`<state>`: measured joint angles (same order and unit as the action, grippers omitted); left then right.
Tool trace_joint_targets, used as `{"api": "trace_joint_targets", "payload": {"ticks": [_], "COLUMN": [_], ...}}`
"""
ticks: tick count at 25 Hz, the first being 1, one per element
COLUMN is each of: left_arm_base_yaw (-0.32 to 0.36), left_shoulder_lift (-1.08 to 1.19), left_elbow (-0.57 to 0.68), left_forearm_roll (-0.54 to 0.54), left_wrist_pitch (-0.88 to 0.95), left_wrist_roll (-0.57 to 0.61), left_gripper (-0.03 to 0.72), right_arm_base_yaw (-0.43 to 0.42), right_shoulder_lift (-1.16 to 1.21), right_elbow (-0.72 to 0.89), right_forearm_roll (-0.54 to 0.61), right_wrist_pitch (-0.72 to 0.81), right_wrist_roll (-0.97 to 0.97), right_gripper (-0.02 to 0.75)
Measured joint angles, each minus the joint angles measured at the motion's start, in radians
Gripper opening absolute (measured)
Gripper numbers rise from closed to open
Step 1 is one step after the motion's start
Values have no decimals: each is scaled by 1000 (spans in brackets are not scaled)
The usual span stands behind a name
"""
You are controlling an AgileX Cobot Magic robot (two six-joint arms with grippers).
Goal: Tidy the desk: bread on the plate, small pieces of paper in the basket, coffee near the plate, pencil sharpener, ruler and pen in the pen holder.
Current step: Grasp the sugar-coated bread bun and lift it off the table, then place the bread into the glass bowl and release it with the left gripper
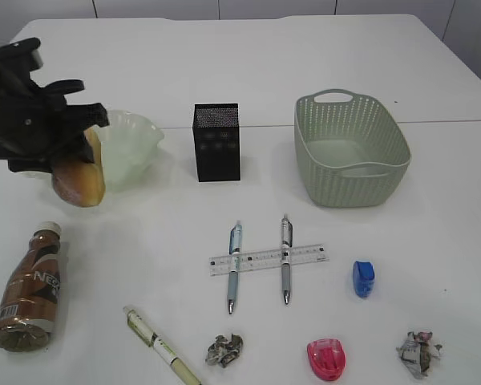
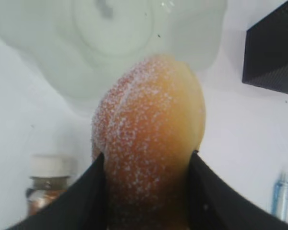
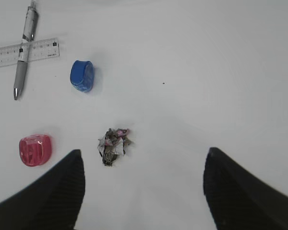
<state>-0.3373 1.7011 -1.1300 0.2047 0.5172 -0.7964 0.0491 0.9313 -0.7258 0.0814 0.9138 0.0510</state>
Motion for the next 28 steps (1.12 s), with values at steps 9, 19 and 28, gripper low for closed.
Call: {"api": "trace_joint_targets", "payload": {"ticks": [9,19,28], "left_arm_base_yaw": [128,178,183], "left_shoulder_lift": [3,205,335], "left_elbow": [6,-90,-252], "left_forearm_roll": [44,98,128], "left_wrist_pitch": [-161,-382,-294], "left_wrist_roll": [199,203,205], "left_gripper": [322,321,342], "right_arm_base_yaw": [2,24,24], "right_shoulder_lift": [47,95,115], "right_elbow": [0,0,-1], "right_forearm_roll": [0,0,0], "right_wrist_pitch": [5,18,20], "right_wrist_roll": [0,-2,-4], "right_gripper": [564,563,563]}}
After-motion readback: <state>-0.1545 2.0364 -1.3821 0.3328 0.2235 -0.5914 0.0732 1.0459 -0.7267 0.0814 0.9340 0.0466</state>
